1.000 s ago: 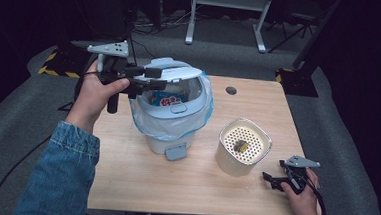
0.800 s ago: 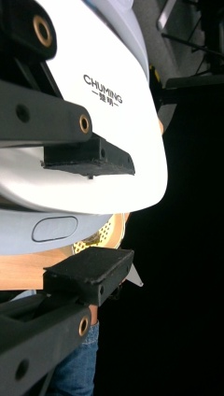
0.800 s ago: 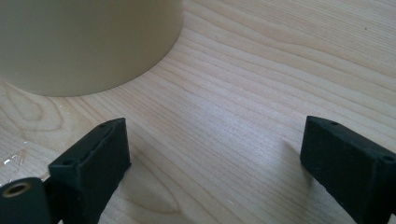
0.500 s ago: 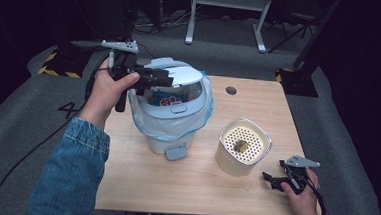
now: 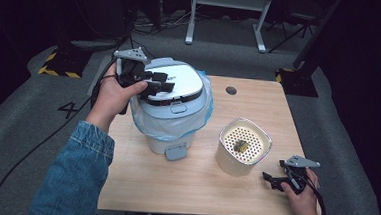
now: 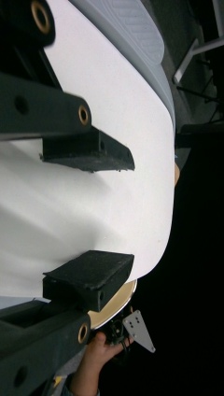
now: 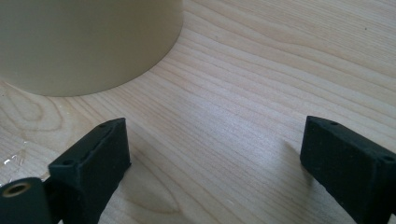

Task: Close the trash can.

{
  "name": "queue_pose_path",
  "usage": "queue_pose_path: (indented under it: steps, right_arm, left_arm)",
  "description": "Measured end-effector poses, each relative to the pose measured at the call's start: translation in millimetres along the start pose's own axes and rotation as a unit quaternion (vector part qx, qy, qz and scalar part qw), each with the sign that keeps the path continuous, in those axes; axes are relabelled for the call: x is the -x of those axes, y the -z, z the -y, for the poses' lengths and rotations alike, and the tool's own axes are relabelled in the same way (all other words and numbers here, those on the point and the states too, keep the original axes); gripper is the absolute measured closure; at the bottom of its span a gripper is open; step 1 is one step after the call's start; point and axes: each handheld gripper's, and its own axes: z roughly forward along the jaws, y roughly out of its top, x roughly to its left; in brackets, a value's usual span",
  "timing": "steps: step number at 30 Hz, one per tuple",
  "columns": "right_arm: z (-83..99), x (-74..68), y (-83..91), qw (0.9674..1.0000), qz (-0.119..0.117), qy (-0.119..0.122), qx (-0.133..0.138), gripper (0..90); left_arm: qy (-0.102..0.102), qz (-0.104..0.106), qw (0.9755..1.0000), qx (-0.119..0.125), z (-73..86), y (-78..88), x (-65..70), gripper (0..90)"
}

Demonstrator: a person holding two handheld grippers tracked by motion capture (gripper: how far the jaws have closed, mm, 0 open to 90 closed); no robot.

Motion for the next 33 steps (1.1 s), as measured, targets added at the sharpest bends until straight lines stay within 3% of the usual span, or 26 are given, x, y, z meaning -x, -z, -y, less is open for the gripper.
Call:
queue_pose_path:
  steps: [12, 19, 27, 28, 33]
  right_arm:
    - [0.0, 0.0, 0.0, 1.0, 0.0, 0.0, 0.0, 8.4]
    - [0.0, 0.0, 0.0, 1.0, 0.0, 0.0, 0.0, 8.4]
    - [0.0, 0.0, 0.0, 1.0, 0.0, 0.0, 0.0, 8.4]
    - [0.0, 0.0, 0.0, 1.0, 0.0, 0.0, 0.0, 8.4]
    - [0.0, 0.0, 0.0, 1.0, 0.0, 0.0, 0.0, 8.4]
  left_arm:
    - [-0.045, -0.049, 0.9973, -0.033, 0.6, -8.7, 12.0, 45.1]
    - [-0.047, -0.058, 0.997, -0.02, 3.8, -11.5, 13.4, 45.0]
    - [-0.05, -0.065, 0.9959, -0.037, 0.6, -13.4, 17.6, 45.8]
    - [-0.064, -0.079, 0.994, -0.04, 2.0, -15.7, 19.0, 47.9]
    - [-0.061, -0.087, 0.9939, -0.028, 4.4, -17.7, 22.7, 48.4]
